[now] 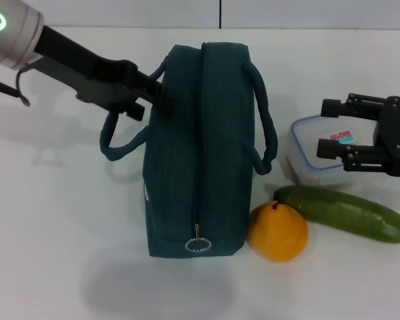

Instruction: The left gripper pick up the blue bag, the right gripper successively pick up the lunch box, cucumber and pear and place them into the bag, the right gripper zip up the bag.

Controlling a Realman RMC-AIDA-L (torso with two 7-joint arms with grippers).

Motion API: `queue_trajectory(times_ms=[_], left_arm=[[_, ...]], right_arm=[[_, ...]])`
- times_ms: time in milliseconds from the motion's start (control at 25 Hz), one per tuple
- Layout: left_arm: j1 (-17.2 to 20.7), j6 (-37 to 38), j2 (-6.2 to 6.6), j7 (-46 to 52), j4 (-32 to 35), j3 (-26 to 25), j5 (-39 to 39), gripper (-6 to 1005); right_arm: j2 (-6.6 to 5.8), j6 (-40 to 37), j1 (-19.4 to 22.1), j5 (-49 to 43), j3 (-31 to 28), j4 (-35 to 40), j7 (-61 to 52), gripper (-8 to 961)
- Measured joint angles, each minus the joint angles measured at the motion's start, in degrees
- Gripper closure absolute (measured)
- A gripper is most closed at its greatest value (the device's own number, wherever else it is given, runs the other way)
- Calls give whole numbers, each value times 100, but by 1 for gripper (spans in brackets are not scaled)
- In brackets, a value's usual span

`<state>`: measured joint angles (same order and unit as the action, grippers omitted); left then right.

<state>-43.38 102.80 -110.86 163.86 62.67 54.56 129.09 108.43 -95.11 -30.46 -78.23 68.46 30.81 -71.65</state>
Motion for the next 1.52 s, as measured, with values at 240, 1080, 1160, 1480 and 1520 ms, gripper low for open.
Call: queue_trajectory(times_ms=[240, 1080, 1160, 1480, 1520], left_arm=[[-18, -120, -41, -387, -36, -36, -49, 306], [53, -155, -152, -851, -361, -599, -300, 949], [54, -155, -195, -954, -370, -701, -302, 949], [119, -311, -349, -1405, -441, -929, -488, 949], [121, -337, -359, -1436, -441, -930, -495, 948]], right_arm=[[27, -52, 115, 29, -173, 11, 2, 269], [553, 37, 466, 59, -2333, -892, -47, 289], [608, 183, 462, 106, -2746, -1207, -51, 291], [677, 924, 540, 770, -3423, -2342, -64, 299], [682, 1002, 546, 829, -3424, -2430, -65, 300]])
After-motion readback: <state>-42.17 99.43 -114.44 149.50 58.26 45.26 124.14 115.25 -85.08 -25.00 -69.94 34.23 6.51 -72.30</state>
